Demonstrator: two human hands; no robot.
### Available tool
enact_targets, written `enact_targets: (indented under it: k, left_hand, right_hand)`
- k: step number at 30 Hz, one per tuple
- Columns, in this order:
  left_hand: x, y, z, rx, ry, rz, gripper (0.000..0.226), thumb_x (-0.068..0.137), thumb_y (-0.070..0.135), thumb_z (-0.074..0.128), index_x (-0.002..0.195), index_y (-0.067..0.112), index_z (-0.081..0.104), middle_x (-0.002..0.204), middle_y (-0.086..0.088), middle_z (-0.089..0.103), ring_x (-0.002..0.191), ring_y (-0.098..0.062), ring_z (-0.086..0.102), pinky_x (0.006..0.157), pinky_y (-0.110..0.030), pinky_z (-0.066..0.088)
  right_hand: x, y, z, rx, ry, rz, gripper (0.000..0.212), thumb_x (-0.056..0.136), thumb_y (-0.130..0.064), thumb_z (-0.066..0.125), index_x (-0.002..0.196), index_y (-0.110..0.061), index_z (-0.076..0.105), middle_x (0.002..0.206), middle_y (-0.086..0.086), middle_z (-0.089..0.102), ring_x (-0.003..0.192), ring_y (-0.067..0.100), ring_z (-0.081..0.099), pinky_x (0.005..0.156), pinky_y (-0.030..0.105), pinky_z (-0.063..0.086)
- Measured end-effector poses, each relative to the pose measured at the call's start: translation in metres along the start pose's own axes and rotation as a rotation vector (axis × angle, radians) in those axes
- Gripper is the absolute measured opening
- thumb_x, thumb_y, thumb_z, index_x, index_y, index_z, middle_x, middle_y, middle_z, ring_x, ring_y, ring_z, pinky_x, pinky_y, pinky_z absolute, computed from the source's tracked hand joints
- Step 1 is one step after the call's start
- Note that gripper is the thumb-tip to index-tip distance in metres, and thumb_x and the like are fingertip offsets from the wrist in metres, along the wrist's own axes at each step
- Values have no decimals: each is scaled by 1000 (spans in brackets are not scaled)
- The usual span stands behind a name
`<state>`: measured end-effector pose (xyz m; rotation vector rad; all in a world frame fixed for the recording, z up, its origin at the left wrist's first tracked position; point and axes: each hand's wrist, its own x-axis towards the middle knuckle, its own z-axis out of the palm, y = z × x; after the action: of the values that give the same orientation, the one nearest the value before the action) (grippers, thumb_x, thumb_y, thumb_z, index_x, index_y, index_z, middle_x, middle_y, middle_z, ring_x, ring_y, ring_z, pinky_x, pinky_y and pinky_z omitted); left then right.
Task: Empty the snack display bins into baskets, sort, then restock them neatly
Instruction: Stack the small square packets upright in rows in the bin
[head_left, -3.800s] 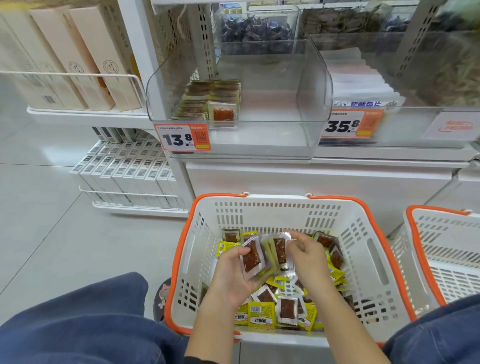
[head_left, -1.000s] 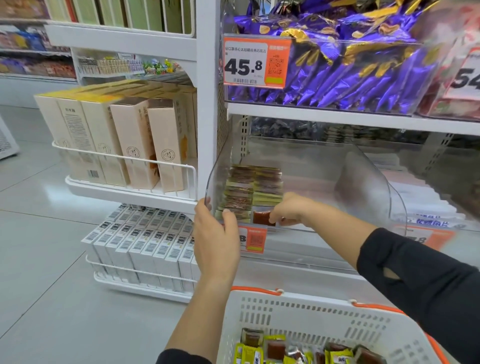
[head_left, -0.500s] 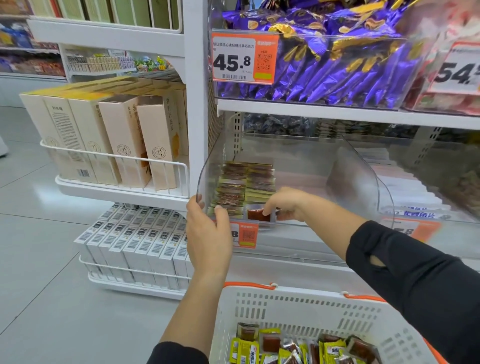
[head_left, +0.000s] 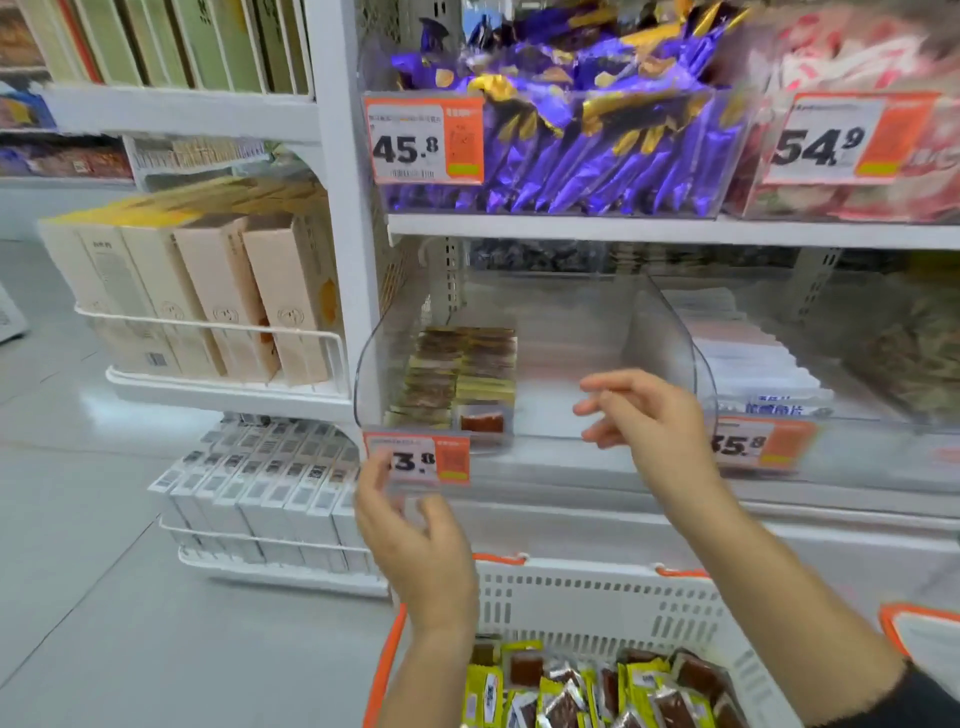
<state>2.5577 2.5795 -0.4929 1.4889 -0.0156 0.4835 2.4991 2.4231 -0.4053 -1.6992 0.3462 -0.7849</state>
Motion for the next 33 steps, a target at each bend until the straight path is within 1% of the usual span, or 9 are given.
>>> enact_targets:
  k: [3,6,9,12,16,21,26,30,33]
  left_hand:
    - [-58,-55,-10,129,-137,-213,49,86,-6,50,128,20,49,123,-3,53,108,-28,56,93,-45,48]
    - [-106,-131,-34,526,-561,-392,42,87,2,57,128,7,51,121,-7,54,118,-32,52,98,-32,39]
    - [-129,-189,-61,937,-931,-613,45,87,18,62,127,3,49,124,-19,57,111,-35,58,92,-36,48]
    - [-134,-222,-76,1153,-1121,-613,38,89,24,61,120,4,53,120,-14,60,107,-30,60,89,-36,51]
    - [-137,-248,-69,1208,-1090,-560,41,87,19,60,124,6,51,121,-15,59,106,-29,60,88,-36,51]
    - [-142,-267,-35,1136,-896,-567,73,94,31,56,150,1,18,150,-17,35,136,-33,37,110,-41,34]
    - [-138,-282,-33,1058,-894,-867,86,91,33,65,153,6,12,130,-7,56,115,-30,58,83,-30,46]
    - [-151,-285,-35,1018,-957,-829,72,83,27,75,142,10,37,125,-11,61,103,-25,62,69,-19,47]
    - [-156,-287,-32,959,-969,-793,36,81,19,77,113,7,66,100,-4,68,90,-20,65,49,-3,38]
  right_hand:
    - [-61,65,-12,85,86,104,28,94,7,48,87,-14,65,66,-3,70,49,9,58,52,18,48]
    - [-122,162,-26,-142,156,391,26,93,3,51,89,-17,68,73,-5,70,61,12,63,63,27,50]
    - [-175,245,-46,-601,-97,736,21,93,-13,56,107,-16,71,108,7,71,100,26,64,84,33,47]
    - [-202,291,-57,-819,-362,925,30,91,-18,53,120,-14,63,123,11,64,114,29,57,88,32,43]
    - [-213,326,-49,-885,-467,1086,52,88,-22,56,138,-12,43,122,15,59,110,32,58,80,37,50]
    - [-194,339,-24,-1008,-149,904,63,87,-29,66,139,-8,38,136,15,46,128,33,40,92,44,46]
    - [-169,360,-18,-926,-343,1013,109,81,-56,68,154,-12,0,160,16,-6,145,34,18,106,46,40]
    - [-185,365,2,-1023,-553,977,117,81,-60,65,152,-15,-16,155,24,-23,146,40,10,108,42,36]
    - [-206,362,8,-1085,-591,949,113,83,-52,68,152,-15,-13,157,26,-4,144,41,15,109,42,37]
